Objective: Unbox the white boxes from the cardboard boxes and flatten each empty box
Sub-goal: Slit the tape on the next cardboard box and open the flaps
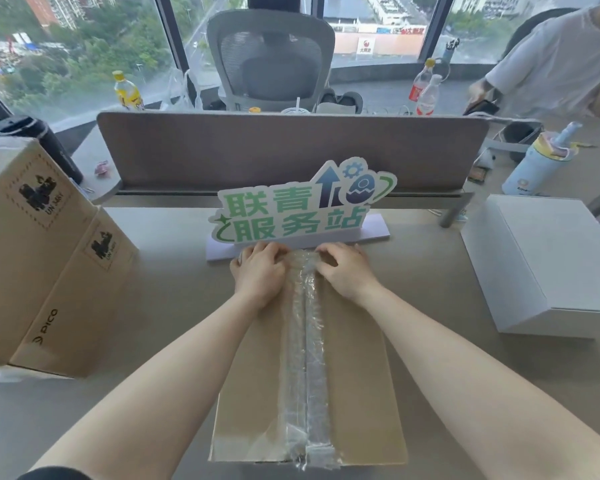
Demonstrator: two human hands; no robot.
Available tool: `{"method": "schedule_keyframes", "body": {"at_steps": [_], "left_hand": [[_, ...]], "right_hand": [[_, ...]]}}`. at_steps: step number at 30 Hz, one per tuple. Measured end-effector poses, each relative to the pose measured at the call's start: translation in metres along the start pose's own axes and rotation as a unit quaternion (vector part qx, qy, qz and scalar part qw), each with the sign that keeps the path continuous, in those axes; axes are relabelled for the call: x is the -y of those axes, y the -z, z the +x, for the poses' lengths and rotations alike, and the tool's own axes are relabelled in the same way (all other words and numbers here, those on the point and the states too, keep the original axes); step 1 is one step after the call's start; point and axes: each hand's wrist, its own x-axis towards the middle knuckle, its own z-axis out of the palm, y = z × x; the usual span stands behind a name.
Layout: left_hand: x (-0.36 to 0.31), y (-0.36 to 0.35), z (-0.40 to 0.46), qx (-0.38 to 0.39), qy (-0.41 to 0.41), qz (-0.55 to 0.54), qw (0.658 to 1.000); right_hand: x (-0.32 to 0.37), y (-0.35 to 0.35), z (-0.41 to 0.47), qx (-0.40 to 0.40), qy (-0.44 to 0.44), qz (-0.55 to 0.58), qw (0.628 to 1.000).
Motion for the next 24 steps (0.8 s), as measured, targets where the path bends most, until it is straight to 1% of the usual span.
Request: {"method": "schedule_keyframes", "body": {"at_steps": [2,5,6,8,10,13,16,17,21,24], "left_hand": [[-0.003,-0.001,0.004,-0.002,0.008,-0.015,1.000],[-0.008,0.000,0.007,-0.016,0.016,-0.038,0.999],[-0.007,0.000,0.009,-0.018,0.023,-0.056,0.998],[-0.006,0.002,0.012,-0.019,0.037,-0.109,0.993],[-0.007,0.004,0.014,-0.003,0.049,-0.172,0.984],[-0.006,0.006,0.016,0.008,0.058,-0.241,0.969],[-0.006,0.016,0.013,0.025,0.068,-0.361,0.930],[-0.006,0.020,0.011,0.037,0.066,-0.378,0.922],[-0.004,0.038,0.008,0.075,0.052,-0.465,0.881],[0.000,0.051,0.007,0.100,0.026,-0.495,0.863]], "right_hand": [[0.000,-0.001,0.001,-0.023,-0.005,0.021,0.999],[0.003,-0.002,0.008,-0.032,-0.011,0.038,0.999],[0.005,-0.001,0.009,-0.035,-0.009,0.063,0.997],[0.005,0.001,0.009,-0.042,-0.020,0.149,0.988],[0.004,0.001,0.007,-0.037,-0.036,0.225,0.973],[0.004,0.004,0.007,-0.030,-0.046,0.292,0.955],[0.008,0.020,0.006,-0.011,-0.054,0.392,0.918],[0.006,0.023,0.006,0.002,-0.048,0.410,0.911],[0.005,0.037,0.000,0.031,-0.030,0.396,0.917],[-0.002,0.055,-0.003,0.023,-0.043,0.385,0.922]]}}
